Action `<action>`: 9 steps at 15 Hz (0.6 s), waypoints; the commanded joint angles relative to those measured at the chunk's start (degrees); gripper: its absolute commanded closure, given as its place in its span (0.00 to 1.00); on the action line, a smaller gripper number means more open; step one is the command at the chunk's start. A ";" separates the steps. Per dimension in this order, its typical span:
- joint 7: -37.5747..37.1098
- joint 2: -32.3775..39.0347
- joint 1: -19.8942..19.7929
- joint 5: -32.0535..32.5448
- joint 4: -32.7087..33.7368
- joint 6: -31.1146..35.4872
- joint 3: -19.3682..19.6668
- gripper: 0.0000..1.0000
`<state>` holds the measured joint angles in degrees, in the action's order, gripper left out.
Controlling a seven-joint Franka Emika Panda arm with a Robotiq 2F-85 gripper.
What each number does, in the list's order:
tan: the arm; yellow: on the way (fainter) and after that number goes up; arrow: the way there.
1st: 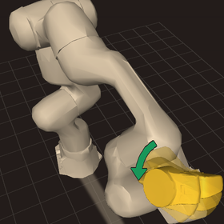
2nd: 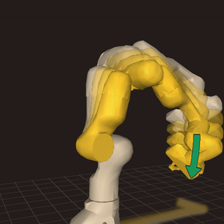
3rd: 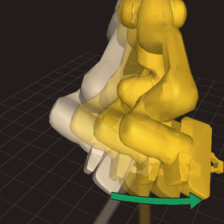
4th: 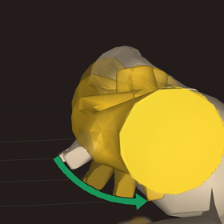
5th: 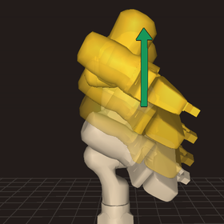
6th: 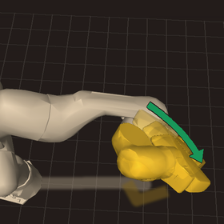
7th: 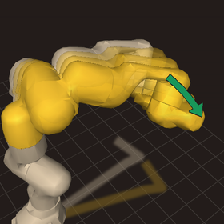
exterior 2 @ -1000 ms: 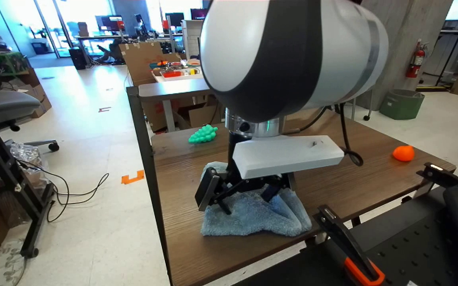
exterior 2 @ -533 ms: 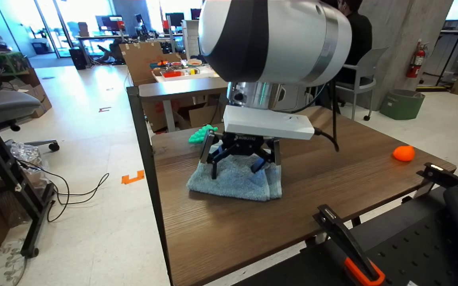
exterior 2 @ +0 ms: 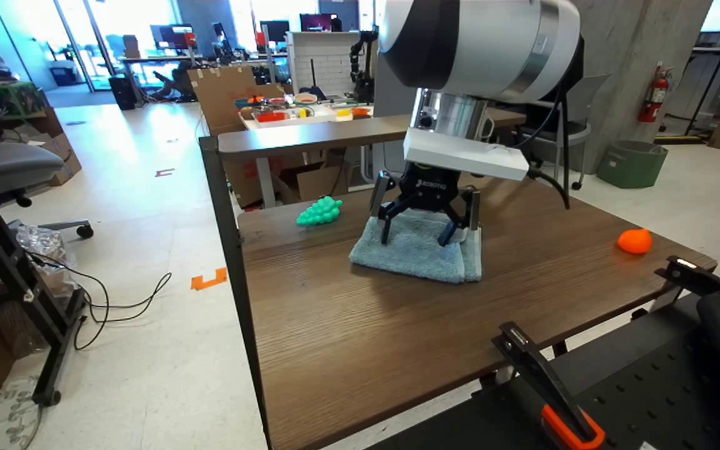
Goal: Use the towel to wipe the table
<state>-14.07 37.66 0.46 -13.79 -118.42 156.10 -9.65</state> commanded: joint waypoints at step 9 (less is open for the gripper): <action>1.53 0.37 3.59 1.19 -4.95 -3.39 3.49 0.00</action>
<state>-13.52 38.30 0.82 -14.28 -119.28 154.35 -6.89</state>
